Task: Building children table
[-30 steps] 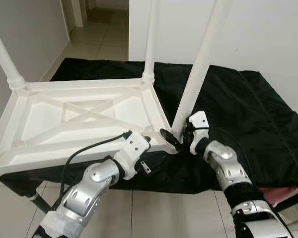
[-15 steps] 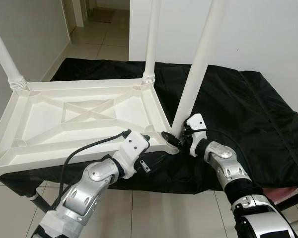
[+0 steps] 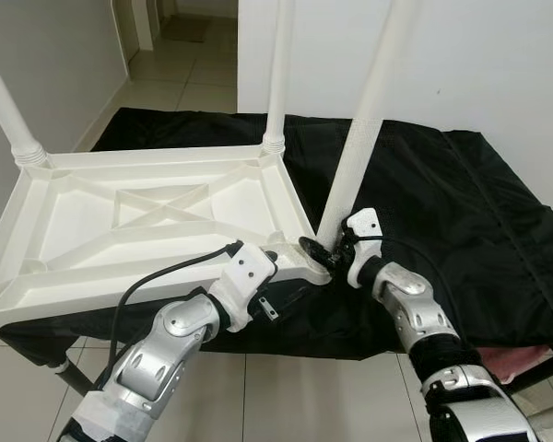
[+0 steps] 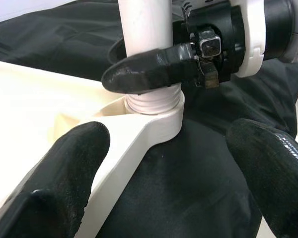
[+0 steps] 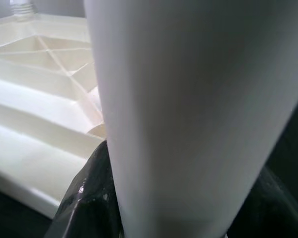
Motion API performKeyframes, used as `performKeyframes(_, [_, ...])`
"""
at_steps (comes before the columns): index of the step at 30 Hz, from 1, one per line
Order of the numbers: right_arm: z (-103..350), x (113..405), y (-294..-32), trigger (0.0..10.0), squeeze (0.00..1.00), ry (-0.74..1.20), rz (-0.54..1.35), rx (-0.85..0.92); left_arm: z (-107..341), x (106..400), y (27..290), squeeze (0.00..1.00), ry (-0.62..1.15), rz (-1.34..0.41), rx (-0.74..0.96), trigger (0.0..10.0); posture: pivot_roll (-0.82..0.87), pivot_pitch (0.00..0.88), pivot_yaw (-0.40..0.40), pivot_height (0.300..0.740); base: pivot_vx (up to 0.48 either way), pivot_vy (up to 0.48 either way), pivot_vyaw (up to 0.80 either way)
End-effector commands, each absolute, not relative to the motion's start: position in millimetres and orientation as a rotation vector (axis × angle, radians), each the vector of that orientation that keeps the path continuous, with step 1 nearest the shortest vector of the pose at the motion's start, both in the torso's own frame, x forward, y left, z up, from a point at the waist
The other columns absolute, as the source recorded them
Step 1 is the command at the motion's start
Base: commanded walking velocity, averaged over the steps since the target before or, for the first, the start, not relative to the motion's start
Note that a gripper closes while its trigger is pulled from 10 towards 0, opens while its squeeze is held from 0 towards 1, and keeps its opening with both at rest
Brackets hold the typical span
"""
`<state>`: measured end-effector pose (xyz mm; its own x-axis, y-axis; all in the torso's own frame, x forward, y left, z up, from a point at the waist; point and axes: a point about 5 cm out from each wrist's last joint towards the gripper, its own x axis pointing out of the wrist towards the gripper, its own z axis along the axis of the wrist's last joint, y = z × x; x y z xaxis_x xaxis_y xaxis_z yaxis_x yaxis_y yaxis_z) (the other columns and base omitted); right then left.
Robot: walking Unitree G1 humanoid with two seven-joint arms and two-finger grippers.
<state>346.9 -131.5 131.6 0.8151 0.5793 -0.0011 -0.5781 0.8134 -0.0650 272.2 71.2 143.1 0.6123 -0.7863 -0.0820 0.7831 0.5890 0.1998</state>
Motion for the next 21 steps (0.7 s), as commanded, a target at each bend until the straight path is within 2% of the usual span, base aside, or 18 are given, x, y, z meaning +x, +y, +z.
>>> performKeyframes(1, [137,346,-129,10.0,0.00,-0.034,0.556,-0.033,143,269,71,0.00,-0.007,-0.960,0.233,10.0,0.04,0.031,-0.053,0.740,0.000,0.000,0.00])
performKeyframes(10, [137,337,-119,10.0,0.00,-0.015,0.365,0.044,142,269,72,0.00,-0.005,-0.961,0.232,10.0,0.04,0.028,-0.044,0.740,0.000,0.000,0.00])
performKeyframes(13, [128,331,-117,10.0,0.00,0.011,0.219,0.057,142,270,72,0.00,-0.005,-0.964,0.237,10.0,0.04,0.027,-0.046,0.740,0.000,0.000,0.00])
performKeyframes(15, [128,331,-117,10.0,0.00,0.011,0.219,0.057,142,270,72,0.00,-0.005,-0.964,0.237,10.0,0.04,0.027,-0.046,0.740,0.000,0.000,0.00])
performKeyframes(17, [123,326,-118,10.0,0.00,0.029,0.043,0.068,143,270,71,0.00,-0.006,-0.965,0.240,10.0,0.04,0.026,-0.050,0.740,0.000,0.000,0.00])
performKeyframes(21, [121,323,-116,10.0,0.00,0.039,-0.032,0.097,143,270,71,0.00,-0.006,-0.965,0.238,10.0,0.04,0.026,-0.055,0.740,0.000,0.000,0.00])
